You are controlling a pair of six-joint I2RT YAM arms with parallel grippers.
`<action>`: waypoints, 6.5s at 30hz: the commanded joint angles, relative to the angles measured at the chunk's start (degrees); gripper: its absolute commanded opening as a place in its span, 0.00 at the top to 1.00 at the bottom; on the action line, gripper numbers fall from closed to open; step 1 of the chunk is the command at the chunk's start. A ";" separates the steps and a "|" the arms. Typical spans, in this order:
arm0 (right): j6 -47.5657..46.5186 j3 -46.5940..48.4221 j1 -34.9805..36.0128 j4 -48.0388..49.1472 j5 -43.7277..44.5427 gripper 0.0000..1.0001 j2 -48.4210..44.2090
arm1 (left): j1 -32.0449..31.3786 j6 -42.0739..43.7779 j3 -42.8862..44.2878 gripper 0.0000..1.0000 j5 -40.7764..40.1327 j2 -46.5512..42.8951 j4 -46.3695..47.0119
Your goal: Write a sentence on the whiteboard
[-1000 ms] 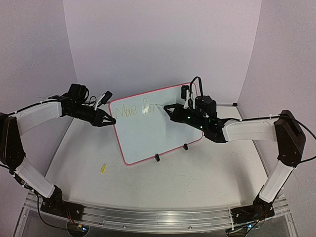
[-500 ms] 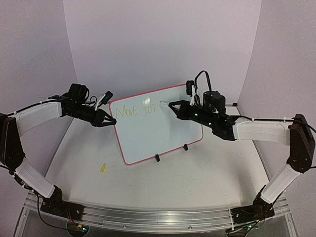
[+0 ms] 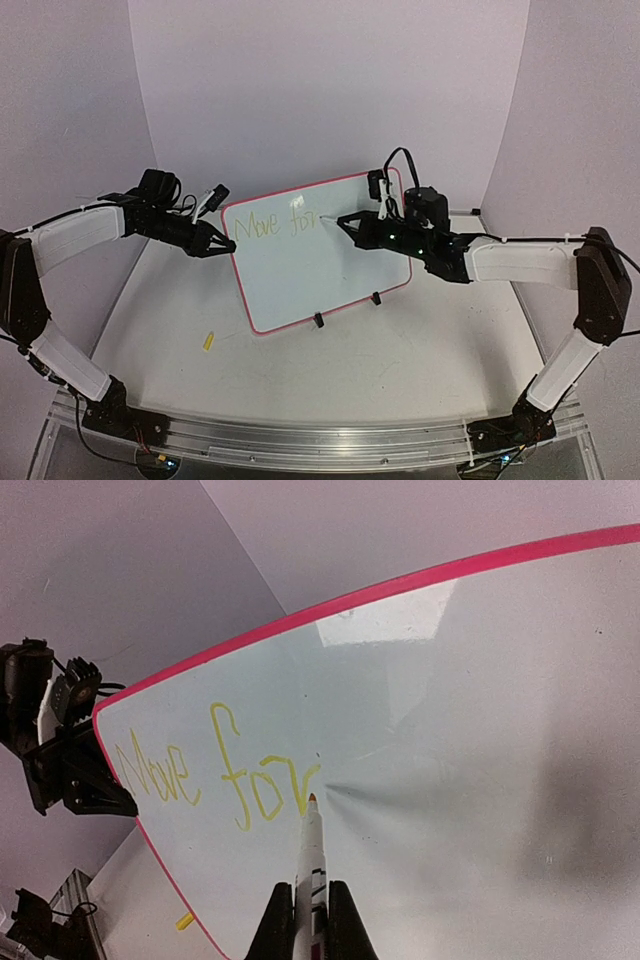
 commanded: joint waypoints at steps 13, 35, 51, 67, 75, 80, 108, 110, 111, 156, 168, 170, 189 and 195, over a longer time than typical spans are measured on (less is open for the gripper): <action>-0.75 5.54 -0.25 0.60 3.87 1.00 3.33 | -1.64 2.01 -0.42 1.00 -4.90 0.90 -1.15; 1.17 -0.03 -0.24 0.56 7.15 1.00 1.24 | -1.72 2.00 -0.40 1.00 -4.90 1.00 -1.15; 1.80 2.59 -0.25 4.99 9.06 1.00 2.47 | -1.74 2.08 -0.28 1.00 -5.14 0.82 -1.21; 2.30 -2.90 -0.25 3.63 10.18 1.00 0.63 | -1.73 2.08 -0.34 1.00 -5.10 0.75 -1.21; 2.42 -3.00 -0.25 3.49 10.97 1.00 0.35 | -1.73 2.02 -0.37 1.00 -5.14 0.74 -1.20; 2.40 -1.85 -0.25 4.86 12.07 1.00 0.49 | -1.73 2.17 -0.39 1.00 -5.22 0.73 -1.25; 1.48 -4.91 -0.25 7.36 9.68 1.00 -5.87 | -1.74 2.11 -0.32 1.00 -5.22 0.75 -1.23; 0.88 -5.05 -0.25 6.10 10.49 1.00 -6.50 | -1.73 2.07 -0.34 1.00 -5.14 0.75 -1.28; 0.66 -5.10 -0.29 5.68 10.92 1.00 -6.46 | -1.80 2.08 -0.33 1.00 -5.14 0.72 -1.29; -2.10 -3.21 -1.48 5.81 6.03 1.00 -0.20 | -2.26 2.20 -0.34 1.00 -5.85 1.36 -1.50; -1.47 -5.54 -1.48 4.43 10.33 1.00 -1.90 | -2.39 2.21 -0.34 1.00 -5.95 1.43 -1.57; -1.58 -5.25 -1.48 4.46 11.35 1.00 -2.39 | -2.43 2.22 -0.31 1.00 -6.01 1.47 -1.58; -2.18 0.13 -1.48 5.94 11.19 1.00 -0.22 | -2.53 2.26 -0.33 1.00 -5.99 1.68 -1.56; -1.68 -1.39 -1.48 5.82 11.26 1.00 -0.30 | -2.60 2.19 -0.34 1.00 -5.93 1.69 -1.59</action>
